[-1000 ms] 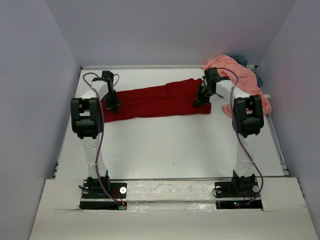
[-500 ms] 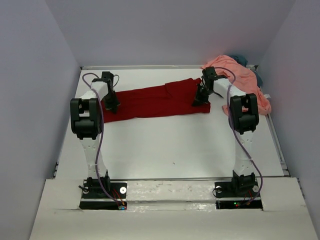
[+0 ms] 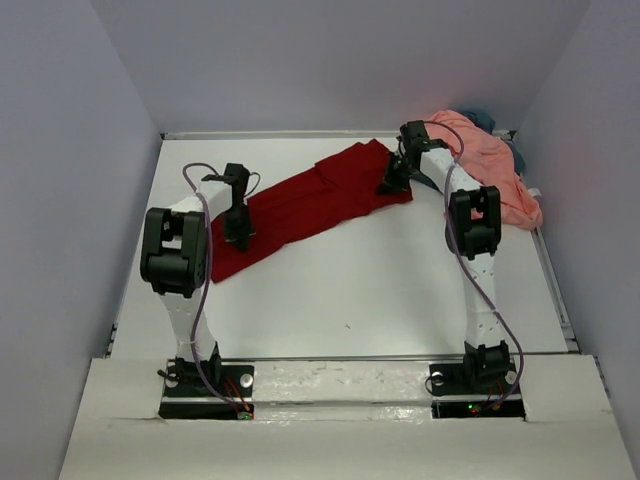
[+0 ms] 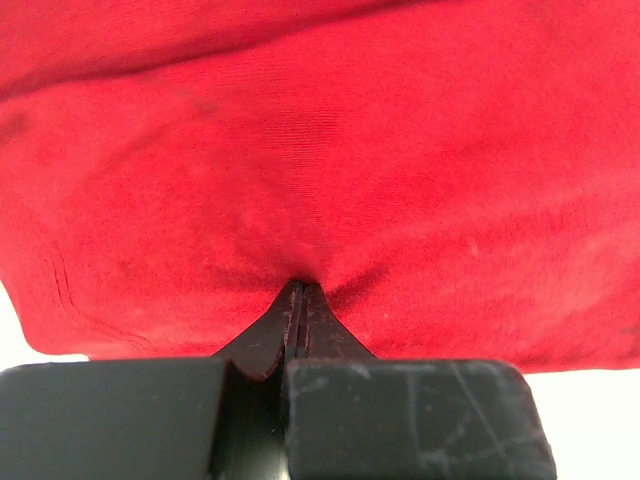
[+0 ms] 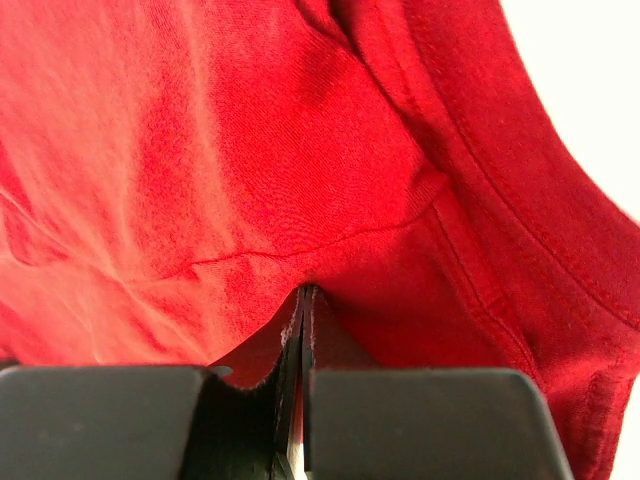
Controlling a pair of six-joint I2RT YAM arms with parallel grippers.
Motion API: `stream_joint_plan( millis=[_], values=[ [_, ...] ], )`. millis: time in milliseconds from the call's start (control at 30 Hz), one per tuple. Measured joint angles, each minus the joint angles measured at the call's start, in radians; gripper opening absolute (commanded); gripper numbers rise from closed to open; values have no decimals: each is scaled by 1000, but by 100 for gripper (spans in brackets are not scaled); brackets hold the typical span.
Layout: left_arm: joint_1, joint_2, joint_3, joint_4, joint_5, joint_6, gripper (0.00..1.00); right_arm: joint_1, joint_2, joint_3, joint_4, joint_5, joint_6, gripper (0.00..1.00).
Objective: Fold and stack the t-shirts
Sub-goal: Rotate the tshirt 90 degrees
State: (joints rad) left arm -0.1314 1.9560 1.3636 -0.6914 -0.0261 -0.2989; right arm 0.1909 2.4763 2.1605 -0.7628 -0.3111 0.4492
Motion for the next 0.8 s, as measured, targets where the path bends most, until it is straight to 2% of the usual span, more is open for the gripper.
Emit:
stream_joint_plan(
  millis=[167, 567, 800],
  values=[
    [-109, -67, -98, -11, 22, -37, 0, 0, 63, 98, 5, -30, 9, 0],
    [-461, -269, -381, -61, 173, -206, 0, 0, 138, 156, 137, -154, 35, 0],
    [-569, -311, -397, -83, 229, -296, 0, 0, 217, 223, 258, -251, 113, 0]
  ],
)
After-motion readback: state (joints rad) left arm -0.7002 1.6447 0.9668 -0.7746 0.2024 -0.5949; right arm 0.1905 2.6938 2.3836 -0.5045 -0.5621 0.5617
